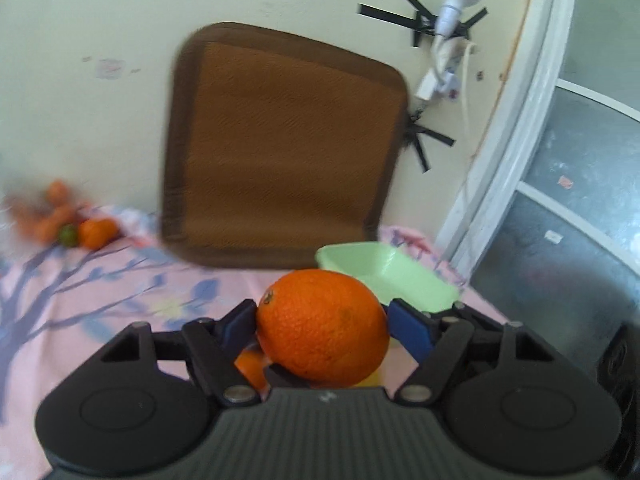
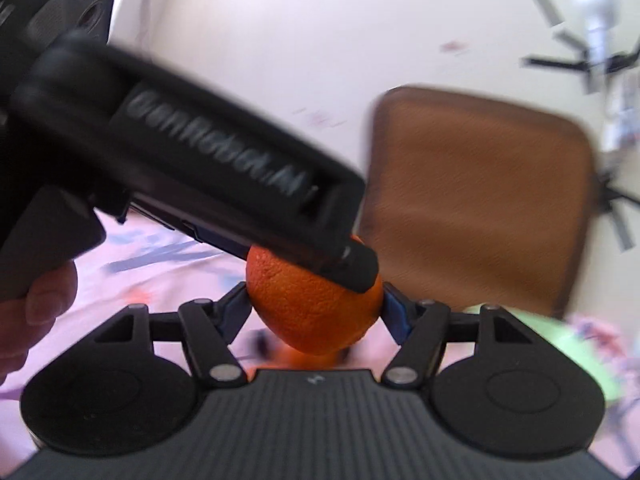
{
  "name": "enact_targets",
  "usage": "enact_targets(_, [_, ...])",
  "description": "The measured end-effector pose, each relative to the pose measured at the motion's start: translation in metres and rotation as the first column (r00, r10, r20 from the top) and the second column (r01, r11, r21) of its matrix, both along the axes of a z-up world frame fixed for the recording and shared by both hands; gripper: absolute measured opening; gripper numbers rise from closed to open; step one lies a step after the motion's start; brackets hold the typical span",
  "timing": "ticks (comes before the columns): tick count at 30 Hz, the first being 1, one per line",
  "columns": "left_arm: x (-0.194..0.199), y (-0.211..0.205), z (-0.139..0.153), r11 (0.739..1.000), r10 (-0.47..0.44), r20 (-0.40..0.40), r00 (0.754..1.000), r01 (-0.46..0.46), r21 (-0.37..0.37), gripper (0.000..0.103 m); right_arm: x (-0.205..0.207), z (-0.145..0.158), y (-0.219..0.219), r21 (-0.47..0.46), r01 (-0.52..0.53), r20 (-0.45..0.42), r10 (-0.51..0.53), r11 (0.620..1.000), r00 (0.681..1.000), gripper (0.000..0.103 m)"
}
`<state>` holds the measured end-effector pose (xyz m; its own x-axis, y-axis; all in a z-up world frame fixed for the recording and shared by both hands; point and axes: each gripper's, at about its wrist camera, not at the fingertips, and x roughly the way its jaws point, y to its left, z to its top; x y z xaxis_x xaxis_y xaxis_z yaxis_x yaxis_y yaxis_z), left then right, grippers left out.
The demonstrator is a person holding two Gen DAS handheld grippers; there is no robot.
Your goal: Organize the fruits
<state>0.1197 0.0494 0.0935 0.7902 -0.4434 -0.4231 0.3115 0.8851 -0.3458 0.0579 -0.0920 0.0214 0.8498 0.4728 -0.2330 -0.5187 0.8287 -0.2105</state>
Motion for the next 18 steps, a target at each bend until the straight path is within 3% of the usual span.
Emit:
enact_targets(3, [0.040, -0.047, 0.001, 0.998, -0.070, -0.008, 0.998, 0.070, 0.001, 0.074, 0.018, 0.005, -0.039, 0.018, 0.110, 0.003, -0.110, 0.994, 0.994, 0.071])
enact_targets(8, [0.109, -0.113, -0.011, 0.987, -0.156, -0.090, 0.984, 0.158, 0.012, 0.073, 0.065, -0.001, -0.105, 0.071, 0.238, -0.120, -0.228, 0.969, 0.966, 0.071])
enact_targets(12, [0.140, -0.141, -0.030, 0.984, -0.171, -0.161, 0.972, 0.177, 0.024, 0.073, 0.098, -0.013, -0.124, 0.086, 0.293, -0.218, -0.269, 0.952, 0.938, 0.071])
enact_targets(18, [0.153, -0.154, -0.052, 0.981, -0.176, -0.219, 0.960, 0.188, 0.035, 0.077, 0.115, -0.029, -0.125, 0.075, 0.315, -0.312, -0.278, 0.946, 0.909, 0.072])
